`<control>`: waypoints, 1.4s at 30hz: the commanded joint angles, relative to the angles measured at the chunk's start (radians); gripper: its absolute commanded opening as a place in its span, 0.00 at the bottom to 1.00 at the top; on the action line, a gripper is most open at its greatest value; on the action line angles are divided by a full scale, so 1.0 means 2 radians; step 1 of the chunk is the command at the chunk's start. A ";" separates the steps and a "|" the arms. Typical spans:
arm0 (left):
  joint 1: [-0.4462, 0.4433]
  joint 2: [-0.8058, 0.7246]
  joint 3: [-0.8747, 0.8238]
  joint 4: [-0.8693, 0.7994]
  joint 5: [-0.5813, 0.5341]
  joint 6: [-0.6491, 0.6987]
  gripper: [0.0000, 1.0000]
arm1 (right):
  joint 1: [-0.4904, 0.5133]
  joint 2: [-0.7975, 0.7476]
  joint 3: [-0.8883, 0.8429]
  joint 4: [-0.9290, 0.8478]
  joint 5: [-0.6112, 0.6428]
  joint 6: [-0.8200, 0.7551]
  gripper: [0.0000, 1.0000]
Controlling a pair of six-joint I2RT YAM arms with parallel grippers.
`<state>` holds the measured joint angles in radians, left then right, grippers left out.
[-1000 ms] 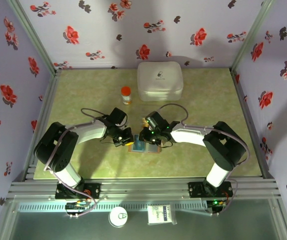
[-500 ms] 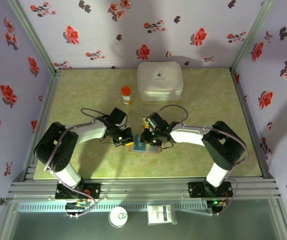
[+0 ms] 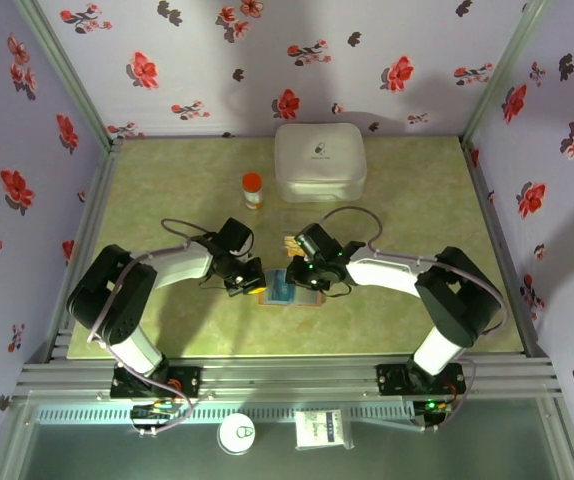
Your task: Take the credit cards out of the card holder
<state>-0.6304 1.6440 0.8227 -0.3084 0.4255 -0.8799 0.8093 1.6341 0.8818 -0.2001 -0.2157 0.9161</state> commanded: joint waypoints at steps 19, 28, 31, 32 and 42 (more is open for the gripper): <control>-0.025 -0.021 0.046 -0.038 -0.006 0.010 0.03 | -0.015 -0.011 -0.036 0.048 -0.031 0.013 0.25; -0.035 0.011 0.049 -0.029 -0.006 0.010 0.00 | -0.022 -0.014 -0.055 0.073 -0.041 0.020 0.24; -0.035 0.015 0.047 -0.031 -0.010 0.012 0.00 | -0.023 -0.011 -0.059 0.084 -0.047 0.024 0.23; -0.035 0.016 0.046 -0.032 -0.011 0.012 0.00 | -0.024 -0.010 -0.060 0.087 -0.049 0.024 0.23; -0.035 0.021 0.043 -0.041 -0.020 0.013 0.00 | -0.027 0.001 -0.073 0.114 -0.062 0.034 0.22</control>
<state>-0.6968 1.6665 0.9054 -0.3565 0.3996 -0.8791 0.7635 1.6253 0.7506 -0.0010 -0.3195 0.9627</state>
